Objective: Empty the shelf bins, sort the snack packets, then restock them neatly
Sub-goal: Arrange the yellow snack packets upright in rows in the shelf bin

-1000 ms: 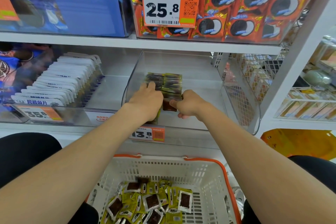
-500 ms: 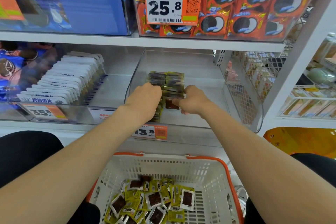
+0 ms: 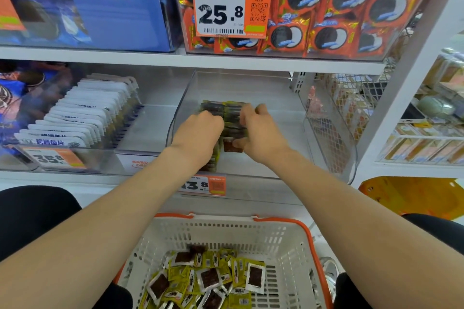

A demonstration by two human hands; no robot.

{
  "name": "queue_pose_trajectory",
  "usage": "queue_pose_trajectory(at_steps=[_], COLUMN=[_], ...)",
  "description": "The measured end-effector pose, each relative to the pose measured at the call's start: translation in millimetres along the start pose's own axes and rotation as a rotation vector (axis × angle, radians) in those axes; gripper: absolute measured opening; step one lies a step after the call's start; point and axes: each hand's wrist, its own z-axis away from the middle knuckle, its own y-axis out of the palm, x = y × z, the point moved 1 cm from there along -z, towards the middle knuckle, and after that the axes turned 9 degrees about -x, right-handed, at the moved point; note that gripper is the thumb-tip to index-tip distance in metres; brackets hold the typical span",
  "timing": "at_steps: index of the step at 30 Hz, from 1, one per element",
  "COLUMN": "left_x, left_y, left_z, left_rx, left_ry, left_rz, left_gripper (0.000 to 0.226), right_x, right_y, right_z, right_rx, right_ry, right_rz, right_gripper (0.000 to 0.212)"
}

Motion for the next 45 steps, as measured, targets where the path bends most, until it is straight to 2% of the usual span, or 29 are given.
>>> queue_pose_trajectory(at_steps=[3, 7, 10, 14, 17, 20, 23, 24, 30, 37, 41, 45], left_x=[1.4, 7.9, 15.7, 24.9, 24.9, 23.8, 23.8, 24.2, 23.8, 24.6, 20.1, 15.0], left_y=[7.3, 19.4, 24.9, 35.9, 40.5, 40.6, 45.0, 47.0, 50.6, 53.8, 47.6, 40.3], left_z=[-3.0, -5.0, -8.7, -8.7, -7.9, -9.0, -9.6, -10.6, -9.1, -11.6, -9.3, -9.1], left_rx=[-0.002, 0.037, 0.062, 0.156, 0.155, 0.129, 0.089, 0.074, 0.049, 0.038, 0.013, -0.005], left_ry=[-0.01, -0.024, 0.048, 0.092, 0.072, 0.055, 0.013, -0.004, -0.069, -0.075, -0.082, -0.07], left_rz=[0.036, 0.063, 0.141, 0.139, 0.116, 0.102, 0.127, 0.134, 0.197, 0.209, 0.169, 0.118], left_gripper=[0.031, 0.037, 0.043, 0.071, 0.068, 0.059, 0.054, 0.053, 0.037, 0.04, 0.036, 0.031], right_x=[0.0, -3.6, -9.3, -19.0, -24.2, -21.5, -11.6, -10.6, -7.3, -13.7, -16.2, -15.1], right_y=[-4.4, -8.8, -2.2, 1.3, 0.7, 1.0, 14.7, 19.3, 30.2, 40.2, 42.5, 45.1], right_z=[-9.5, -18.2, -19.8, -20.9, -17.3, -19.3, -17.2, -17.7, -20.3, -21.5, -22.0, -20.5], right_rx=[0.009, 0.066, 0.085, 0.143, 0.088, 0.03, 0.034, 0.03, 0.027, -0.027, 0.012, -0.027], right_ry=[-0.16, -0.414, -0.488, -0.45, -0.581, -0.653, -0.841, -0.886, -0.789, -0.832, -0.712, -0.675], right_rz=[0.217, 0.416, 0.362, 0.182, 0.173, 0.126, 0.253, 0.291, 0.171, 0.169, 0.131, 0.106], right_gripper=[0.032, 0.024, 0.013, 0.008, 0.01, 0.03, 0.018, 0.022, 0.033, 0.007, 0.004, 0.007])
